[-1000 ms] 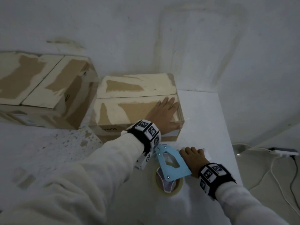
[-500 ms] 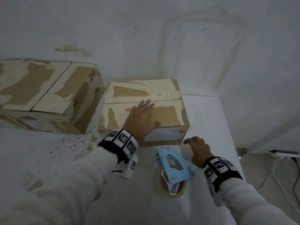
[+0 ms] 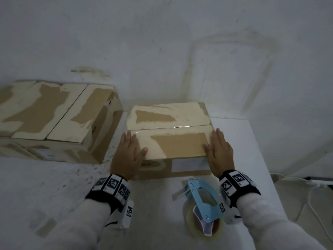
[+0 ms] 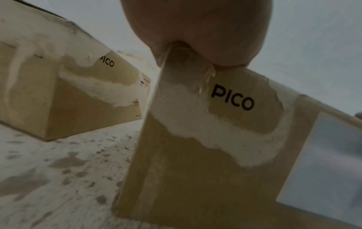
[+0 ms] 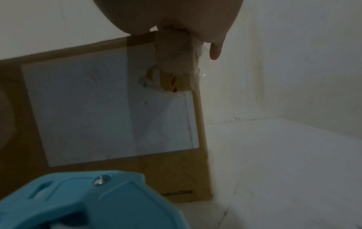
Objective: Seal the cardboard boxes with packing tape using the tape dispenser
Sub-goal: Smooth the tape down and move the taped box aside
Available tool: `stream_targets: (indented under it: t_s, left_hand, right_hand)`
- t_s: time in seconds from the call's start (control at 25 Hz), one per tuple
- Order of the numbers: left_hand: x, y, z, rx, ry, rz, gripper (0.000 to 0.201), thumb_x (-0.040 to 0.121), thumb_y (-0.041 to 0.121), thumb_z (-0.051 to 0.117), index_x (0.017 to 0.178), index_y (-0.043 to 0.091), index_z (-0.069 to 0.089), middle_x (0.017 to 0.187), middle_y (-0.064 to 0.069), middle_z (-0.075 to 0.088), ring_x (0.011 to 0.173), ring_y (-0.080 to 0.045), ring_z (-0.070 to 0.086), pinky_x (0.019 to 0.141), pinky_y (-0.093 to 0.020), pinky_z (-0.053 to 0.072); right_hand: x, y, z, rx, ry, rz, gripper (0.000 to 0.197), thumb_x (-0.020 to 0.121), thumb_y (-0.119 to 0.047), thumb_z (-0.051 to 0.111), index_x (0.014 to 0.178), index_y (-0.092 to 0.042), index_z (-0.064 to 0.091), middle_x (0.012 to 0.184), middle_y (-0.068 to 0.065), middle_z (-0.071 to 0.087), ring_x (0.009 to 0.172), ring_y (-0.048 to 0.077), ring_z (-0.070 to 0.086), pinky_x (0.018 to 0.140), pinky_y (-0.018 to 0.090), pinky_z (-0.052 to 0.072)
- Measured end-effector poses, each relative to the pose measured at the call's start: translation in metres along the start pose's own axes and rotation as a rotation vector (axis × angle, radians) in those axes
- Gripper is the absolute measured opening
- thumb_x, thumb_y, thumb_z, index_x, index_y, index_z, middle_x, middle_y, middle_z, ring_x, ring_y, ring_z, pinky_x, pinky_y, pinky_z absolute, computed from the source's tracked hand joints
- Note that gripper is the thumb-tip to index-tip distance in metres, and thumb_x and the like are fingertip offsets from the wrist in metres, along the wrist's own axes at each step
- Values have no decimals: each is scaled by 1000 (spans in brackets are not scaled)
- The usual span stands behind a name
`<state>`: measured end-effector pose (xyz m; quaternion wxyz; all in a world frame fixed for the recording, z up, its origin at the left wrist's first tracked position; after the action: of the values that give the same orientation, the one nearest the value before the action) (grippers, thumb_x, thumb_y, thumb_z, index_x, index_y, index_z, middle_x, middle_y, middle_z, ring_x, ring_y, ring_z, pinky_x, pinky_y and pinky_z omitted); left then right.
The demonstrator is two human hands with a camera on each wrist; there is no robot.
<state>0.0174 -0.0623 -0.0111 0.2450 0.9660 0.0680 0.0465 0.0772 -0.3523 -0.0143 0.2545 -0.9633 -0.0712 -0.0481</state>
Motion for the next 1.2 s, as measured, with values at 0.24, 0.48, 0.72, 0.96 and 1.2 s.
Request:
stream_targets:
  t_s: [0.24, 0.48, 0.72, 0.96, 1.2]
  left_hand:
    - [3, -10, -8, -276, 15, -136, 86, 88, 45, 57, 149, 6, 11, 159, -7, 5, 147, -21, 11, 116, -31, 15]
    - [26, -27, -28, -676, -64, -141, 50, 86, 11, 64, 131, 13, 44, 120, 6, 50, 119, -16, 47, 93, -28, 41]
    - [67, -46, -32, -439, -264, -134, 49, 84, 16, 68, 128, 8, 49, 109, -10, 54, 100, -29, 56, 84, -35, 48]
    - [99, -53, -30, -245, -371, -69, 109, 57, 25, 89, 146, 10, 28, 152, -8, 19, 127, -29, 42, 100, -38, 43]
    - [132, -52, -28, -257, -384, -80, 96, 51, 43, 77, 136, 13, 44, 138, -12, 42, 111, -28, 53, 87, -34, 48]
  right_hand:
    - [-12, 1, -13, 422, 167, 113, 45, 96, -37, 35, 127, -5, 43, 121, 15, 55, 111, 31, 53, 97, 46, 45]
    - [-11, 16, -19, 836, 177, 321, 39, 92, -1, 48, 127, -16, 53, 113, -6, 55, 106, 11, 51, 89, 24, 41]
    - [-3, 21, -37, 493, 65, 247, 28, 84, 0, 60, 111, -7, 64, 101, 4, 65, 93, 19, 60, 93, 36, 48]
    - [31, 10, -35, 264, -97, 141, 42, 75, 3, 65, 114, -11, 60, 108, 2, 48, 100, 16, 47, 83, 26, 37]
    - [68, 10, -36, 336, -207, 167, 34, 73, 15, 55, 78, -18, 55, 83, 3, 58, 80, 21, 55, 70, 25, 45]
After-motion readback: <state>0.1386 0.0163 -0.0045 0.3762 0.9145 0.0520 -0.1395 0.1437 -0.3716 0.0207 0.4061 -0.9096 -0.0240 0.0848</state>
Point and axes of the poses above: each hand's wrist, its own x-axis towards the middle knuckle, its own z-axis out of the palm, y = z × x, the point moved 9 cm from there along x, towards the middle knuckle
